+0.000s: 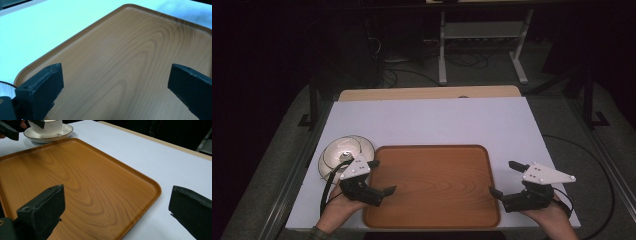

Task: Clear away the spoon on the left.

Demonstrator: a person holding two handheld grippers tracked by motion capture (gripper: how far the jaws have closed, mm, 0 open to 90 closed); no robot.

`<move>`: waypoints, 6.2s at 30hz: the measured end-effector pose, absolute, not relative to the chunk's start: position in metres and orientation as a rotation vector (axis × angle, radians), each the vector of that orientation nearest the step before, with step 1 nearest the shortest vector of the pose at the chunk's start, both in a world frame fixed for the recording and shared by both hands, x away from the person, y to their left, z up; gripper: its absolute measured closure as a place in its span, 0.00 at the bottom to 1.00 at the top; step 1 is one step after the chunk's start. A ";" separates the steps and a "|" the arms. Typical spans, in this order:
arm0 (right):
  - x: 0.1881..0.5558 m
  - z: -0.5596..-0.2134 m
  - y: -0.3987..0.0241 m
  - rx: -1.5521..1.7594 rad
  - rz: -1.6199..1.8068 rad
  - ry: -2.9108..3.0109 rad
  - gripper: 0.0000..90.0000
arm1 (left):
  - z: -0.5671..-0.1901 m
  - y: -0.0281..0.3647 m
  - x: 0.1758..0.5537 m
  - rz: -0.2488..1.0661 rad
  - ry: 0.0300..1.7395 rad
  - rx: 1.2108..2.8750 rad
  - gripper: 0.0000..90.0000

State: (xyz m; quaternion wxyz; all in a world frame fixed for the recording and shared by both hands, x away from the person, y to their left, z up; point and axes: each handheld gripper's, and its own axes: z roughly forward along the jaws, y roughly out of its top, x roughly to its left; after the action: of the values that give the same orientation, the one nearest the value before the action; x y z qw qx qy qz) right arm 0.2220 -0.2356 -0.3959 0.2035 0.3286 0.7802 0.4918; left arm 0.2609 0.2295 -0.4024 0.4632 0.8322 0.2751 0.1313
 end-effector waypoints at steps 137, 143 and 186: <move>0.228 -0.393 -0.237 0.905 1.365 2.161 0.00 | -0.389 0.372 0.245 0.530 1.128 1.866 1.00; 0.228 -0.393 -0.237 0.905 1.366 2.161 0.00 | -0.389 0.379 0.248 0.532 1.146 1.841 1.00; 0.226 -0.395 -0.236 0.917 1.358 2.166 0.00 | -0.387 0.402 0.302 0.686 1.237 1.811 1.00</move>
State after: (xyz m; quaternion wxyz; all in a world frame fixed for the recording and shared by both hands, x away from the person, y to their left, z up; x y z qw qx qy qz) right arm 0.2265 -0.2358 -0.3951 0.2111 0.3299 0.7796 0.4886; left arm 0.3016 0.4016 -0.3873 0.4095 0.7190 0.4912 0.2722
